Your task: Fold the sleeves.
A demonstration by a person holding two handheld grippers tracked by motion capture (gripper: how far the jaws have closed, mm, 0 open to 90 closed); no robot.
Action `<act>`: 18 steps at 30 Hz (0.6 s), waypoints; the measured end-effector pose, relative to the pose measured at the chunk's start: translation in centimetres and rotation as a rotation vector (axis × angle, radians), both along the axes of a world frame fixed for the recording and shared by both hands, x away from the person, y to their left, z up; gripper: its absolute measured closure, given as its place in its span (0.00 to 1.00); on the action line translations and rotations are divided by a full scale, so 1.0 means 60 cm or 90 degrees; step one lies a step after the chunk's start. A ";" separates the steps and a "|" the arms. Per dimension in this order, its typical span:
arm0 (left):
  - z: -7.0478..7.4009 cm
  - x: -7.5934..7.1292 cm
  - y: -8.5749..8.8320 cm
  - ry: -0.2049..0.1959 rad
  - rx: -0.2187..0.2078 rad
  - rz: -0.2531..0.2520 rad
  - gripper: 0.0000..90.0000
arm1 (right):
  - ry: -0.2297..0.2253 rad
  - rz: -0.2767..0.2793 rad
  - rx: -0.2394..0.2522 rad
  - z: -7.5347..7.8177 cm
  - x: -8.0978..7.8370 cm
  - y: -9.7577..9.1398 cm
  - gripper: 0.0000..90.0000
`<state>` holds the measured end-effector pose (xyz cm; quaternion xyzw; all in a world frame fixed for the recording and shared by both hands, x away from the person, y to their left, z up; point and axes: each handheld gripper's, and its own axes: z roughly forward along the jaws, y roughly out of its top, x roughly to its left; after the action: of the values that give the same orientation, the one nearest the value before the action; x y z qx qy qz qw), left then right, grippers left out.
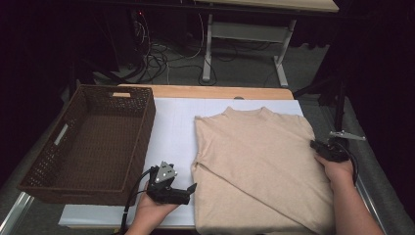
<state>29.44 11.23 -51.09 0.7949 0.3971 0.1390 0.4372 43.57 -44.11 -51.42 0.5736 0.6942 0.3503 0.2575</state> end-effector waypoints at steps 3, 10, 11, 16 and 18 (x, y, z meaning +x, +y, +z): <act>-0.001 0.000 -0.001 0.003 0.000 0.000 0.00 | 0.003 0.004 -0.010 0.002 0.001 0.002 0.95; -0.001 -0.003 0.000 0.005 -0.010 0.002 0.00 | -0.006 0.039 -0.059 0.030 -0.005 0.033 0.96; 0.000 -0.002 0.000 0.005 -0.011 0.002 0.00 | -0.013 0.044 -0.060 0.035 -0.008 0.038 0.96; 0.003 -0.002 0.002 0.002 -0.013 0.001 0.00 | -0.040 0.076 -0.061 0.059 -0.022 0.066 0.96; 0.004 -0.002 0.003 -0.001 -0.015 0.000 0.00 | -0.050 0.095 -0.068 0.068 -0.028 0.083 0.96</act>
<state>29.31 11.38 -50.82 0.7897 0.3987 0.1349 0.4464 41.86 -39.16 -47.34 0.4918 0.7420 0.3532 0.2878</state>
